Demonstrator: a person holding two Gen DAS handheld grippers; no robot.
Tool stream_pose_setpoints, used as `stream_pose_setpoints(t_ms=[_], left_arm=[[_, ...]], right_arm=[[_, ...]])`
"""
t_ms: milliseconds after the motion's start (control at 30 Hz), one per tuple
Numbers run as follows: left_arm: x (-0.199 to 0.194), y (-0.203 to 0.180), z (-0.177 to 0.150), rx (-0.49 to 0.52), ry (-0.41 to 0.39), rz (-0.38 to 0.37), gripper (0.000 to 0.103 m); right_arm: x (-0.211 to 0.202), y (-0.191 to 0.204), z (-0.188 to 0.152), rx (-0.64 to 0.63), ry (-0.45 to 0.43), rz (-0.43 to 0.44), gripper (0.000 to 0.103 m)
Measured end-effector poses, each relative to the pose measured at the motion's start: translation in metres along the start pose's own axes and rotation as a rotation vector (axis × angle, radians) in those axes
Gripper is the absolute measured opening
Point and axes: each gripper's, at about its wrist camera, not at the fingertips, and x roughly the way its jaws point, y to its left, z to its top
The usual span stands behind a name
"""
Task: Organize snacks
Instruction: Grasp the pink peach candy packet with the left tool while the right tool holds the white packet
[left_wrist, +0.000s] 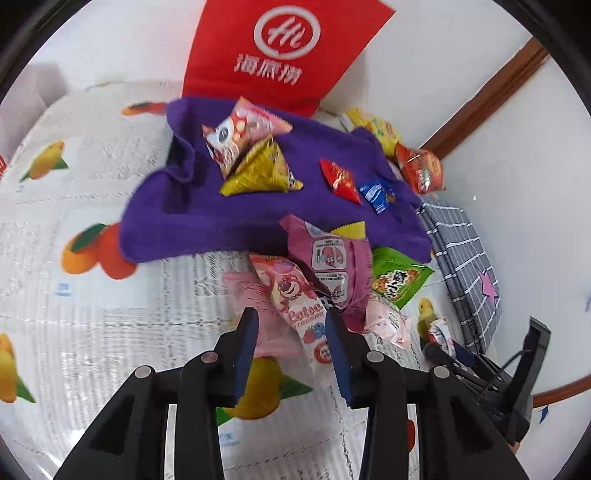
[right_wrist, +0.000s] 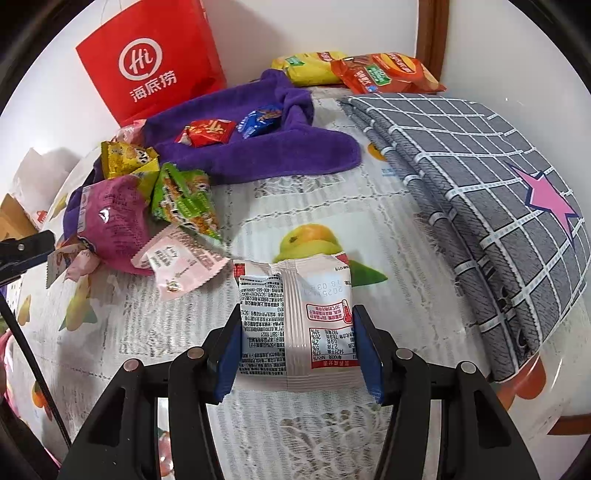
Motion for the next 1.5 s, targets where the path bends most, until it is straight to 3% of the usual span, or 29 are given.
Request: stream_pose_setpoints(t_ms=[267,467,833,1100,1267,1500], left_arm=[[0.035,0.001,0.006,-0.049,0.064,0.0,0.036],[0.04,-0.01,0.011,-0.055,0.074,0.026,0.044],[0.051,-0.03,0.009,0.016,0.062,0.078,0.045],[0.06,-0.033,0.011,-0.027,0.091,0.056,0.045],[0.029,-0.034,0.013,0.012,-0.019,0.138,0.049],[0.041,-0.024,0.012,0.047,0.024,0.219,0.049]], right_arm=[[0.004,-0.01,0.003,0.015,0.007,0.018,0.055],[0.006,-0.009,0.003,0.004,0.001,0.019,0.055],[0.003,-0.01,-0.002,-0.001,-0.008,0.033,0.055],[0.003,-0.01,-0.004,-0.009,-0.013,0.04,0.056],[0.001,-0.014,-0.006,-0.012,-0.011,0.06,0.056],[0.001,-0.013,-0.008,-0.017,-0.02,0.054,0.056]])
